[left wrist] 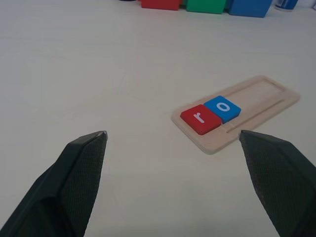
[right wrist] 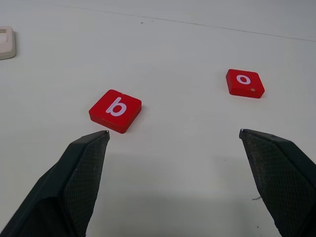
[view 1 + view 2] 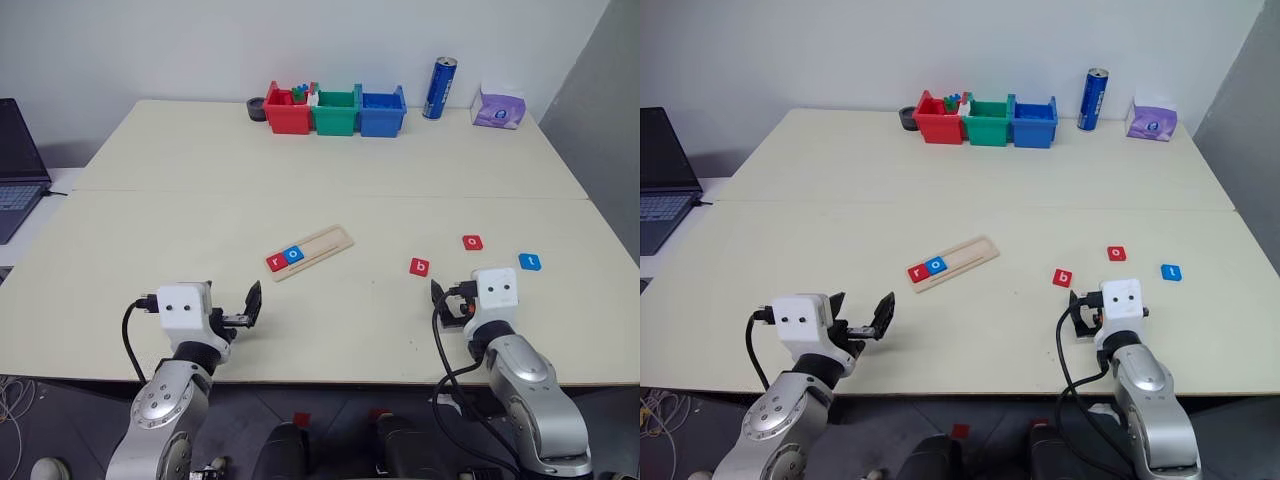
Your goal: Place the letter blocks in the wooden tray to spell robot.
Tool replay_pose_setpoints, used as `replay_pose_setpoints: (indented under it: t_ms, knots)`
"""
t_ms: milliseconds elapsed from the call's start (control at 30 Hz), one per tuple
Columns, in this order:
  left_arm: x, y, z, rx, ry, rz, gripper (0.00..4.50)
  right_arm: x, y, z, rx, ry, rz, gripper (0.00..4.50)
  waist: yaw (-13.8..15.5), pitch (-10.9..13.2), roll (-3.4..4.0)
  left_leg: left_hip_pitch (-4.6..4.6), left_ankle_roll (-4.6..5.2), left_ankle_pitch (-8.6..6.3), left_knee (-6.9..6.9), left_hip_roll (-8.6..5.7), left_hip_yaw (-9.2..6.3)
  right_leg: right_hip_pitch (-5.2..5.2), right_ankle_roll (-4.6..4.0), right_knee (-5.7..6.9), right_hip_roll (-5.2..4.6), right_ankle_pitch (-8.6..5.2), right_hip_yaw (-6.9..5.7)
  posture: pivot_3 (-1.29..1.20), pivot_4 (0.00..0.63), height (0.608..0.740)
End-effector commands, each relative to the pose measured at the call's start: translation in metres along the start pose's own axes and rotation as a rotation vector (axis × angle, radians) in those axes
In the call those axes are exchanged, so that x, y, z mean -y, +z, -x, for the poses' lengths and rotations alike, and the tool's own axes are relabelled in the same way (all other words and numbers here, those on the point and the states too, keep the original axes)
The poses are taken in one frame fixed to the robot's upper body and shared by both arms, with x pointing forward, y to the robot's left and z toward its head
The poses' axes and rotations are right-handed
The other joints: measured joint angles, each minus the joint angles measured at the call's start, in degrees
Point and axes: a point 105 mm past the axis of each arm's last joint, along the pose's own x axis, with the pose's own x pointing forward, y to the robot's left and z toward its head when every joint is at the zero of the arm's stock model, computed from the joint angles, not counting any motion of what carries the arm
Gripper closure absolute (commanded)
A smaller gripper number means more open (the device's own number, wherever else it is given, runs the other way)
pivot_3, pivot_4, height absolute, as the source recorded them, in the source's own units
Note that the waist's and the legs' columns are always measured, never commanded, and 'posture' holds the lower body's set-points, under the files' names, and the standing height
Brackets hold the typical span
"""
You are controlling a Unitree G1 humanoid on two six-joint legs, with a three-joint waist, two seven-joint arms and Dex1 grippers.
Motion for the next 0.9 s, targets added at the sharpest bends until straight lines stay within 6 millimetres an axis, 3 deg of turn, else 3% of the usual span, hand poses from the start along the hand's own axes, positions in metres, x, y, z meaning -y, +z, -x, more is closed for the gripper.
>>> replay_pose_setpoints:
  t_ms: [33, 467, 667, 800, 900]
  knots:
    - [0.003, 0.008, 0.001, 0.031, -0.011, -0.024, 0.0, 0.005, 0.013, 0.002, 0.051, -0.029, 0.004, 0.02, 0.0, 0.0, 0.0, 0.0, 0.0, 0.0, 0.0, 0.0, 0.0, 0.0, 0.0, 0.0, 0.0, 0.0, 0.0, 0.0, 0.15, 0.74]
    - [0.005, 0.011, -0.003, 0.05, -0.011, -0.007, 0.0, 0.007, 0.018, -0.002, 0.067, -0.044, -0.01, 0.02, 0.0, 0.0, 0.0, 0.0, 0.0, 0.0, 0.0, 0.0, 0.0, 0.0, 0.0, 0.0, 0.0, 0.0, 0.0, 0.0, 0.15, 0.74]
    - [0.004, 0.013, -0.008, 0.052, -0.015, -0.042, 0.0, 0.005, 0.031, -0.007, 0.112, -0.025, -0.016, 0.02, 0.0, 0.0, 0.0, 0.0, 0.0, 0.0, 0.0, -0.01, 0.0, 0.0, 0.0, 0.01, 0.0, 0.0, -0.01, 0.0, 0.15, 0.74]
    - [0.004, 0.02, -0.014, 0.071, -0.038, -0.035, 0.0, 0.004, 0.042, -0.013, 0.141, 0.022, -0.007, 0.02, 0.0, 0.0, 0.0, 0.01, 0.0, 0.0, 0.01, -0.02, -0.01, 0.01, 0.0, 0.03, 0.01, 0.01, -0.05, 0.0, 0.15, 0.74]
    - [0.005, 0.024, -0.018, 0.071, -0.092, -0.059, 0.0, -0.011, 0.051, -0.016, 0.156, 0.167, -0.022, 0.02, 0.0, 0.0, 0.0, 0.01, 0.0, 0.0, 0.0, 0.0, 0.0, 0.01, 0.0, 0.03, 0.03, 0.01, -0.05, 0.0, 0.15, 0.74]
